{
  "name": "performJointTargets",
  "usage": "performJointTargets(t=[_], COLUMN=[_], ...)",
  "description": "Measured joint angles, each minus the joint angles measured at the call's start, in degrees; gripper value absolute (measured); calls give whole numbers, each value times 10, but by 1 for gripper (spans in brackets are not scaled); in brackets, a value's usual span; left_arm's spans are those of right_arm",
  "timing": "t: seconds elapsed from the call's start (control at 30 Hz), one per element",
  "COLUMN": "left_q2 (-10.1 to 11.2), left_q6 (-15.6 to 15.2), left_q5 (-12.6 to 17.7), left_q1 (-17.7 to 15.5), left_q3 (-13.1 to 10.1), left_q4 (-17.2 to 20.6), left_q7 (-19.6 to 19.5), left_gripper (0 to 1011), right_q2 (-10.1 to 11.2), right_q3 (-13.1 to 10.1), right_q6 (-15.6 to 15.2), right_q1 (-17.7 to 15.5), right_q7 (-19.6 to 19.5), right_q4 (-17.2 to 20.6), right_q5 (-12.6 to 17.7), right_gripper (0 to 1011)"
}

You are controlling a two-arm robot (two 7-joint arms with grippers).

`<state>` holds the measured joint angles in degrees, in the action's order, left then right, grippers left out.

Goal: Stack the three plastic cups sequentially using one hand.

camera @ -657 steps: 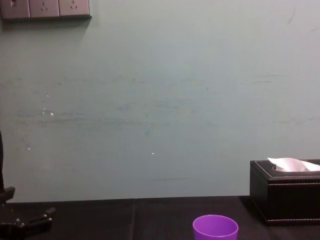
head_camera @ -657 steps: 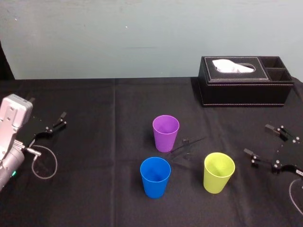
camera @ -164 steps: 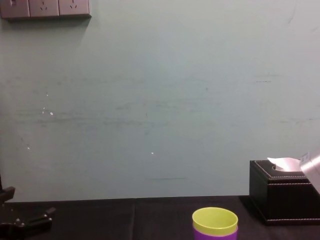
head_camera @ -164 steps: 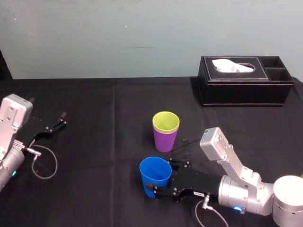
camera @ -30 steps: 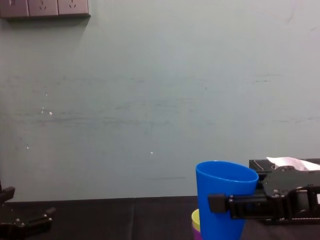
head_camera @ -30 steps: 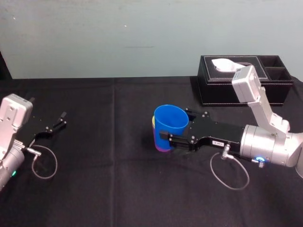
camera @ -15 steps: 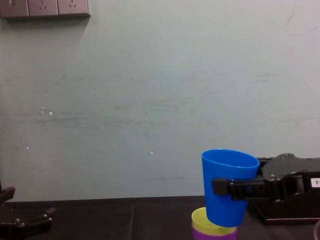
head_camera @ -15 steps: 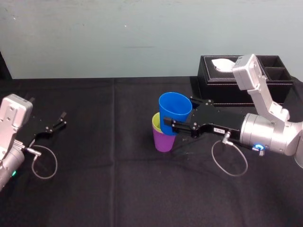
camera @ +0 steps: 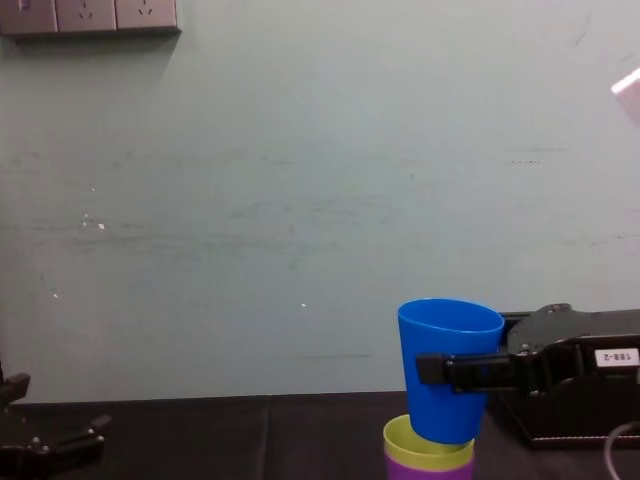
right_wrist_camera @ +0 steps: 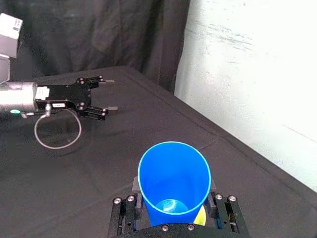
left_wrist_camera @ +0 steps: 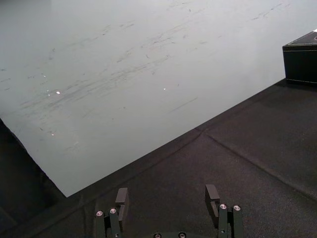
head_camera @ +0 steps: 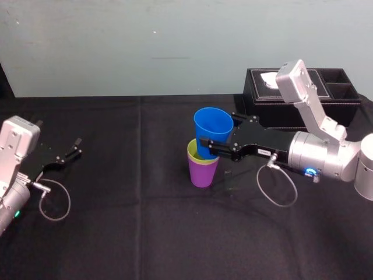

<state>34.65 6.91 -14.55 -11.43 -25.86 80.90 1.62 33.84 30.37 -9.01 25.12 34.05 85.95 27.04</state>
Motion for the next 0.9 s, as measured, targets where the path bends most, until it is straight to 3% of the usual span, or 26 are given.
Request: performJointTargets(t=[0.37, 0.9], left_q2=[0, 0], left_q6=[0, 0], left_q5=[0, 0], left_q1=[0, 0], left_q3=[0, 0], left_q4=[0, 0], left_q7=[0, 0], left_gripper=[1011, 1011], right_q2=[-17, -25], right_q3=[5, 8], right_q6=[-5, -8], right_q1=[18, 20], right_q7=[-1, -2], right_q4=[-25, -34], right_q5=[-12, -21], right_gripper=[718, 718])
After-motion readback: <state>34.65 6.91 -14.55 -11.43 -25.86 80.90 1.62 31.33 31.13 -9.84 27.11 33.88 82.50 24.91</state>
